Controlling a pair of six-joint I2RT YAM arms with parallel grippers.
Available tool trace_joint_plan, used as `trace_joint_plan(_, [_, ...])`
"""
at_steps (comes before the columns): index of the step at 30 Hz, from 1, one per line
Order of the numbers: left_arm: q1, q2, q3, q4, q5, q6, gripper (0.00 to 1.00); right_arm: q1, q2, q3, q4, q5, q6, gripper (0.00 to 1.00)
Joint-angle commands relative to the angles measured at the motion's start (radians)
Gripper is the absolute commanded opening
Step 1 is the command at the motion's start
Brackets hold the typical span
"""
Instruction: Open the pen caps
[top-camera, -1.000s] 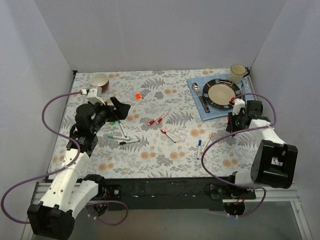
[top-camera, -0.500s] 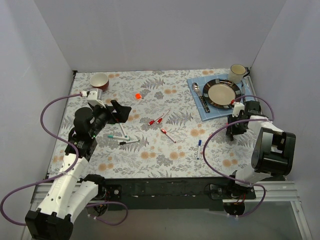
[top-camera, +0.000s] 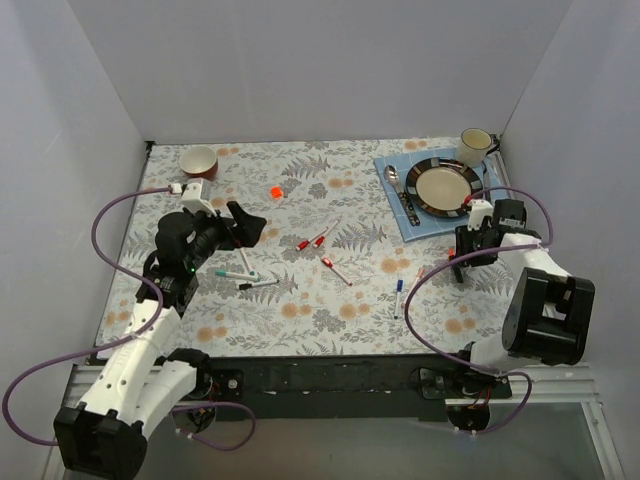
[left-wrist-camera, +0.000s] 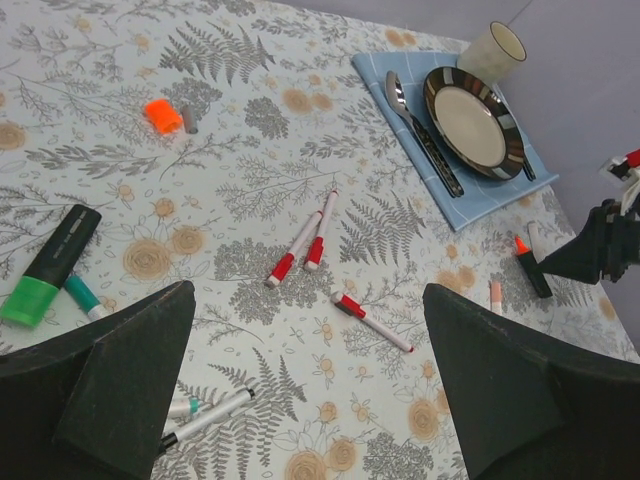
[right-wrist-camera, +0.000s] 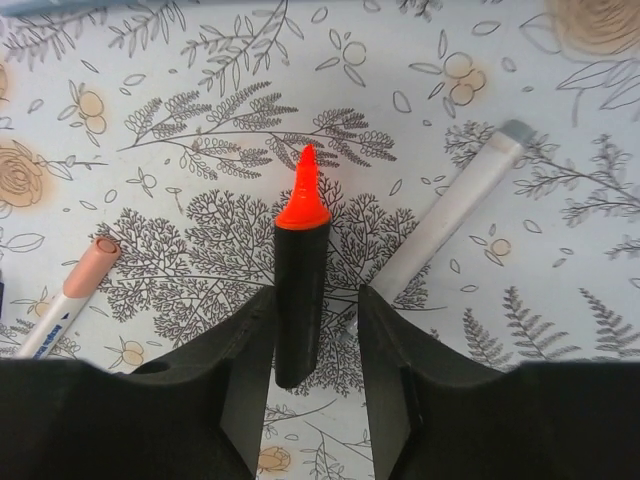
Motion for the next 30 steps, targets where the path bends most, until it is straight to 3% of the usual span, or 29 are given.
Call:
trace_joint_plan(1, [-0.003,0.035,-0.017,0.018,0.062,-0.006,0.98,-0.003,-0.127,0.035,0.000,0.007,-0.044,0.48])
trace_joint_plan(4, [-0.003,0.083,-0.023,0.022,0.085,-0.003,0.98,0.000,-0.196,0.038,-0.020,-0.073,-0.107,0.51])
trace_joint_plan(11, [-0.023,0.285,0.024,-0.059,0.093,-0.002,0.91,0.086,-0.380,0.009,-0.113,-0.523,-0.299,0.56])
trace_joint_plan(18, [-0.233,0.489,0.142,-0.172,-0.095,0.063,0.88,0.158,-0.436,-0.012,-0.141,-0.576,-0.337,0.56])
trace_joint_plan(24, [-0.280,0.762,0.323,-0.290,-0.165,0.276,0.75,0.183,-0.463,-0.009,-0.144,-0.576,-0.331,0.56])
trace_joint_plan(30, [-0.343,0.923,0.477,-0.362,-0.270,0.400,0.64,0.200,-0.471,-0.005,-0.155,-0.581,-0.331,0.56])
